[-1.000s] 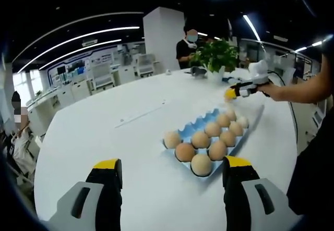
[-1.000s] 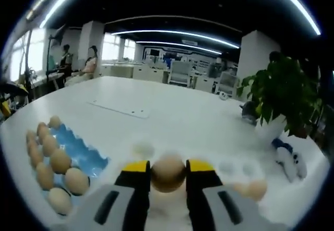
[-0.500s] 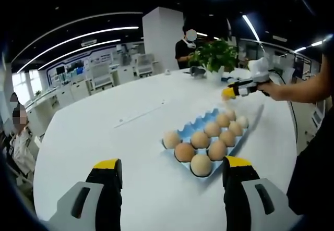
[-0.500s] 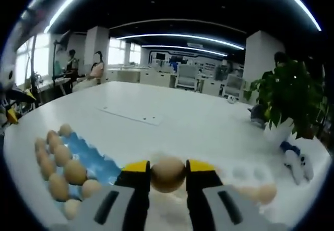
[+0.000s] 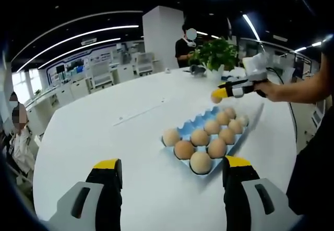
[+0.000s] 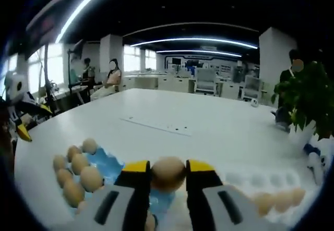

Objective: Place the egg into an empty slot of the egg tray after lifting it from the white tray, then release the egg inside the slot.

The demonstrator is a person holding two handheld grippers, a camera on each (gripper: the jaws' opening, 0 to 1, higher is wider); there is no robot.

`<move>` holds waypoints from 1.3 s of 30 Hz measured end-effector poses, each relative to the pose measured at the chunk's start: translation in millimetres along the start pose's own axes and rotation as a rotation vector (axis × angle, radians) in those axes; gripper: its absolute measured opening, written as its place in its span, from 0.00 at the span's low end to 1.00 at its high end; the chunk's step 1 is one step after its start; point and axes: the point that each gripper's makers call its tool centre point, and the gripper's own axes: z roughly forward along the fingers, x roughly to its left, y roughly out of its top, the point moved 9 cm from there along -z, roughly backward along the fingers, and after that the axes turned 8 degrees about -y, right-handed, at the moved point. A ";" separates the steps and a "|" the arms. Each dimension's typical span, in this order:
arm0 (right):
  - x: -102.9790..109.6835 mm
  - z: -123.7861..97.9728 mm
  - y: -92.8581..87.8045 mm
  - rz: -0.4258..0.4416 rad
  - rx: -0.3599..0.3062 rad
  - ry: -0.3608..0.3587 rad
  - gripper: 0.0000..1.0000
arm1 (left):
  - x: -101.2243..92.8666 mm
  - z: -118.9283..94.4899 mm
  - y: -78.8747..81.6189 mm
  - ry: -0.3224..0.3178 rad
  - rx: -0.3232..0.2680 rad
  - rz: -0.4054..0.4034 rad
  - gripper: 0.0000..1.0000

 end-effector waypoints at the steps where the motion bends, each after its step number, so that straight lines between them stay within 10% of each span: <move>1: 4.8 2.7 0.7 0.001 0.000 0.011 0.26 | -0.1 0.0 0.1 0.001 0.000 0.000 0.80; 18: 80.2 43.7 6.2 -0.032 -0.002 0.214 0.26 | -0.3 0.3 -0.1 0.004 0.000 -0.004 0.80; 39: 106.9 59.6 -5.5 -0.007 0.059 0.296 0.26 | 1.1 -1.5 -0.6 0.010 0.000 -0.006 0.80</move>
